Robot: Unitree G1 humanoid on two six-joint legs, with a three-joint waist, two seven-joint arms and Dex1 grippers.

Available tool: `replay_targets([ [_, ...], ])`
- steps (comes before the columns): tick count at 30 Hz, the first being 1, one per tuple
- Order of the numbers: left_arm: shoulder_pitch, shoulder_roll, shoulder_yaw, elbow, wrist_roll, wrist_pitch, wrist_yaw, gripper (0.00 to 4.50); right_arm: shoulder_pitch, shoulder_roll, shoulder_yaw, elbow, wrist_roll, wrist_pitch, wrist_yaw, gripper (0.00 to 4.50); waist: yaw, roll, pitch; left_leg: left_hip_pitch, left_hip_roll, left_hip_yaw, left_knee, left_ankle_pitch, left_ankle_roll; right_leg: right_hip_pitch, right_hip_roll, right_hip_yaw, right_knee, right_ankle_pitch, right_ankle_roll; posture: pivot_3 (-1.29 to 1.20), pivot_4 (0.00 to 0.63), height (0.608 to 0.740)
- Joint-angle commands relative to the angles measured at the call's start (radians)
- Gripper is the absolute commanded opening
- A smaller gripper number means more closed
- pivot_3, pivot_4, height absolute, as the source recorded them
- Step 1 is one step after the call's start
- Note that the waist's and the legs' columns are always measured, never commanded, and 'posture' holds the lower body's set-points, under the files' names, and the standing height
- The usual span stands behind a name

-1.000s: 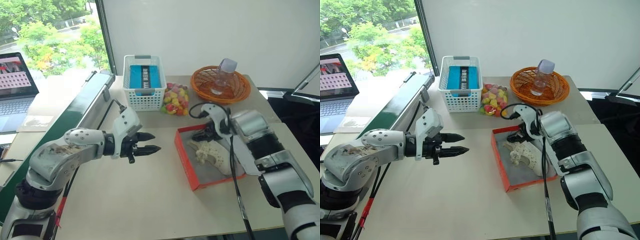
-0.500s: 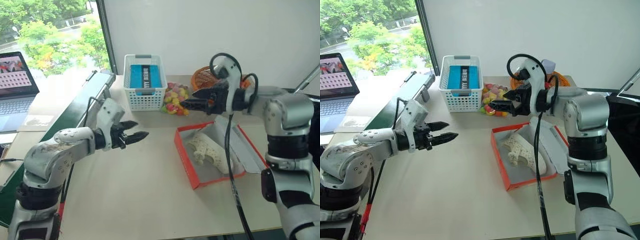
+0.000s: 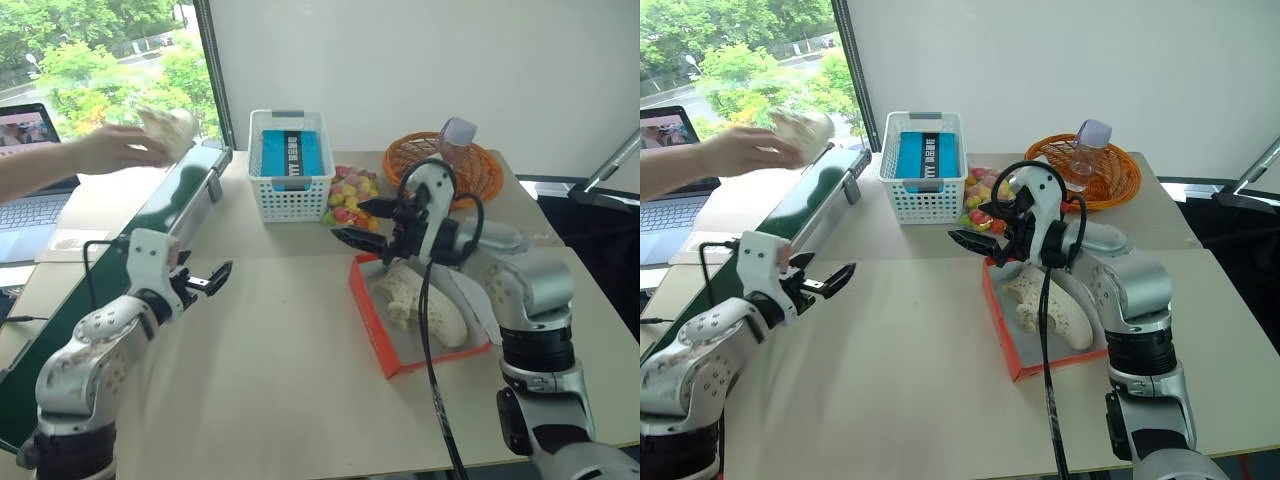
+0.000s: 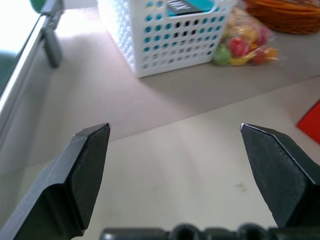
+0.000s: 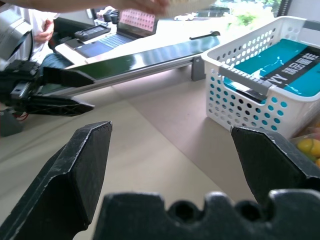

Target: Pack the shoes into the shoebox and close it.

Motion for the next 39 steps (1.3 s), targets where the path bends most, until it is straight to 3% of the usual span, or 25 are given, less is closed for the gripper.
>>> replay_targets([
  [1, 0.020, -0.017, 0.052, -0.022, 0.054, -0.078, 0.048, 4.44, 0.037, 0.014, 0.017, -0.006, 0.007, -0.065, 0.005, 4.50, 0.000, 0.000, 0.000, 0.000, 0.000, 0.000, 0.000, 0.000, 0.000, 0.000, 0.000, 0.000, 0.000, 0.000, 0.000, 0.00, 0.150, 0.740],
  [9, 0.014, -0.016, 0.099, 0.075, 0.102, -0.133, 0.069, 4.44, 0.048, 0.057, 0.053, 0.073, -0.043, -0.151, -0.039, 4.50, -0.005, 0.000, 0.000, 0.001, 0.001, 0.002, 0.000, 0.000, 0.000, -0.001, 0.000, 0.000, 0.001, 0.001, -0.002, 0.00, 0.150, 0.740],
  [20, -0.113, 0.136, 0.206, 0.370, 0.156, -0.214, 0.029, 4.44, 0.061, 0.070, 0.089, 0.060, -0.056, -0.175, -0.052, 4.50, -0.006, 0.000, 0.000, 0.001, 0.001, 0.002, 0.000, 0.000, 0.000, -0.001, 0.000, 0.000, 0.000, 0.001, -0.002, 0.00, 0.150, 0.740],
  [32, -0.224, 0.198, 0.158, 0.767, 0.211, -0.413, -0.089, 4.44, 0.047, 0.073, 0.097, 0.073, -0.044, -0.171, -0.042, 4.50, -0.005, 0.000, 0.000, 0.000, 0.002, 0.003, -0.001, -0.002, -0.003, -0.004, -0.001, 0.000, 0.001, 0.001, -0.002, 0.00, 0.150, 0.740],
  [39, -0.251, 0.225, 0.095, 0.930, 0.215, -0.439, -0.232, 4.44, 0.028, 0.052, 0.077, 0.060, -0.029, -0.150, -0.041, 4.50, 0.000, 0.000, 0.000, -0.002, 0.002, 0.004, -0.001, -0.002, -0.004, -0.006, -0.001, -0.001, 0.003, 0.002, -0.003, 0.00, 0.150, 0.740],
])
